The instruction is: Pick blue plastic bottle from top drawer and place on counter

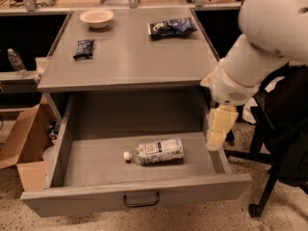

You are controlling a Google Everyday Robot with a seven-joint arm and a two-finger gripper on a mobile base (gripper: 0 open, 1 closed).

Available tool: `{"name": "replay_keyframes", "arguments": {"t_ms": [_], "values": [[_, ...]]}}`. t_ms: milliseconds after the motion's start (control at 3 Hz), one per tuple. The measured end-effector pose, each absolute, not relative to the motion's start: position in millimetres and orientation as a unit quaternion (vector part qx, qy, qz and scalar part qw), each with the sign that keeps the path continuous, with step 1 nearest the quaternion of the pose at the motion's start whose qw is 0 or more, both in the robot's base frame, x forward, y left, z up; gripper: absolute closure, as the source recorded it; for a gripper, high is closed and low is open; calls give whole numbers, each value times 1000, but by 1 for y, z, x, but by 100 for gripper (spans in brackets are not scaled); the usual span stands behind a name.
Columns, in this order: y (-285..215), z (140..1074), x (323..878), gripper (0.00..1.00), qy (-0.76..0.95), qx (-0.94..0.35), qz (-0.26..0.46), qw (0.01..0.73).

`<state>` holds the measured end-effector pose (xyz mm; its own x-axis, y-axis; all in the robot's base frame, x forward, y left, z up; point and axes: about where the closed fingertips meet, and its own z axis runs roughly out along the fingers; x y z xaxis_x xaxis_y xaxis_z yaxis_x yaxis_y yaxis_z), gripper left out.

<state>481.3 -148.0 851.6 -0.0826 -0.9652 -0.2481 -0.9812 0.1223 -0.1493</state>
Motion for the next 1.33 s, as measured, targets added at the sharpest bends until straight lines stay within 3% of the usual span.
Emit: {"name": "replay_keyframes", "arguments": {"t_ms": [1333], "values": [[-66, 719, 509, 0, 742, -646, 102, 144]]}}
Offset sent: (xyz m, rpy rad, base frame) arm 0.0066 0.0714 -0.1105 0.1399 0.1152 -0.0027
